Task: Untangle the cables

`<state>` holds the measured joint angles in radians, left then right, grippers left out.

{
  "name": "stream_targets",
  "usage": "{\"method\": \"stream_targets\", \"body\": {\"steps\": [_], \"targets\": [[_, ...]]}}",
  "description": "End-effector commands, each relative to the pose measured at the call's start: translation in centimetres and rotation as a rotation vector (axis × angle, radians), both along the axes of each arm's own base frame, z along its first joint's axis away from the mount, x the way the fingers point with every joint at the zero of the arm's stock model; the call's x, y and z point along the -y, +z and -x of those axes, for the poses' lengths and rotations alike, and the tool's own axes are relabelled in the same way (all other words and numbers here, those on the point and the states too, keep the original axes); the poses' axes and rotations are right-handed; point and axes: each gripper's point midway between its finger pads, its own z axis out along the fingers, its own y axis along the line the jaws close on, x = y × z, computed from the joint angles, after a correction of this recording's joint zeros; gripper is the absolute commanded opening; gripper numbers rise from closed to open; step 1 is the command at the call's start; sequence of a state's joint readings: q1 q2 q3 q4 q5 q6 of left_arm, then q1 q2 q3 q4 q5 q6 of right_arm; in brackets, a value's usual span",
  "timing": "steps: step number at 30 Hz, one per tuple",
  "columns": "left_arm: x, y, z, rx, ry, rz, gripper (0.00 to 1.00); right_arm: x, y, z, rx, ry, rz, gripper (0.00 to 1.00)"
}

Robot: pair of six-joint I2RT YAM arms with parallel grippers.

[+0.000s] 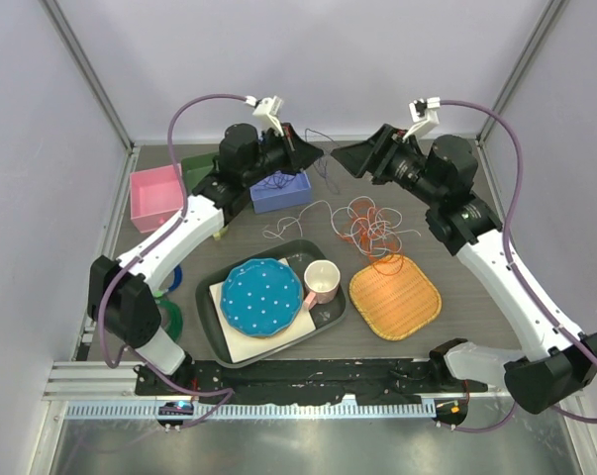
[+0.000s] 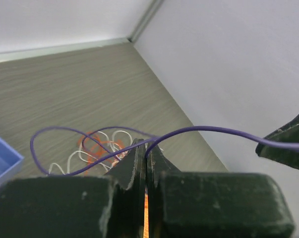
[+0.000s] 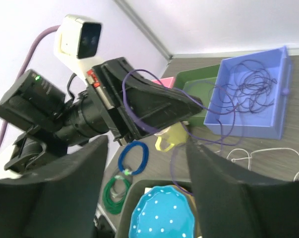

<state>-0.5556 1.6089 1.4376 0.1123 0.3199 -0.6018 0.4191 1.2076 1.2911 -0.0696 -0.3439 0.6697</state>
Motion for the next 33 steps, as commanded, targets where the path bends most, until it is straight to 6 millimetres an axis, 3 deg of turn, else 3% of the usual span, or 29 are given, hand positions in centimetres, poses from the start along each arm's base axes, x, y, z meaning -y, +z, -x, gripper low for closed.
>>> {"method": "stream_targets", "body": {"steps": [1,3,8,10,11,13,14,15,17,18,20,21,22,24,28,33], "targets": [[-3.3,2.0,-2.0,0.048,0.182,-0.042,0.0,3.6,1.3,-0.5,0.076,-0.205,0.05,0.77],[-4.2,1.7,-3.5,0.041,0.24,-0.064,0.0,5.0,0.0,-0.8,0.048,-0.285,0.087,0.89],[-7.4,2.4,-7.9,0.036,0.341,-0.048,0.0,9.0,-2.5,-1.3,0.026,-0.487,0.175,0.95],[-9.3,1.5,-10.0,0.007,0.394,-0.066,0.0,10.2,-3.9,-1.0,0.014,-0.534,0.196,0.95],[-9.8,3.0,-10.7,0.029,0.408,-0.048,0.0,10.9,-4.3,-1.0,0.016,-0.57,0.211,0.95],[-11.1,2.3,-12.3,0.01,0.438,-0.069,0.0,11.8,-5.6,-0.6,0.005,-0.602,0.233,0.95],[-11.6,4.1,-12.8,0.044,0.451,-0.06,0.0,12.4,-5.8,-0.4,0.012,-0.628,0.24,0.95],[-12.3,4.5,-13.3,0.051,0.466,-0.062,0.0,12.8,-6.7,-0.5,0.004,-0.643,0.253,0.95],[-12.6,4.6,-14.2,0.048,0.477,-0.076,0.0,13.4,-6.5,-0.2,0.015,-0.676,0.238,0.95],[-12.9,6.9,-14.5,0.092,0.485,-0.065,0.0,13.7,-7.0,-0.2,0.012,-0.691,0.247,0.95],[-13.1,6.6,-15.4,0.084,0.5,-0.091,0.0,14.0,-7.3,0.0,0.014,-0.7,0.253,0.95],[-13.3,8.9,-15.4,0.121,0.507,-0.083,0.0,14.3,-7.8,0.0,0.006,-0.715,0.261,0.95],[-13.2,8.4,-16.1,0.115,0.514,-0.093,0.0,14.5,-8.1,0.0,0.004,-0.723,0.264,0.95],[-13.4,10.4,-16.2,0.145,0.521,-0.078,0.0,14.8,-8.5,0.1,0.002,-0.739,0.266,0.95],[-13.2,10.1,-17.0,0.151,0.523,-0.076,0.0,15.0,-9.3,0.4,-0.008,-0.743,0.276,0.95],[-13.0,7.7,-18.4,0.131,0.525,-0.115,0.0,14.8,-11.1,0.8,-0.028,-0.716,0.296,0.95]]}}
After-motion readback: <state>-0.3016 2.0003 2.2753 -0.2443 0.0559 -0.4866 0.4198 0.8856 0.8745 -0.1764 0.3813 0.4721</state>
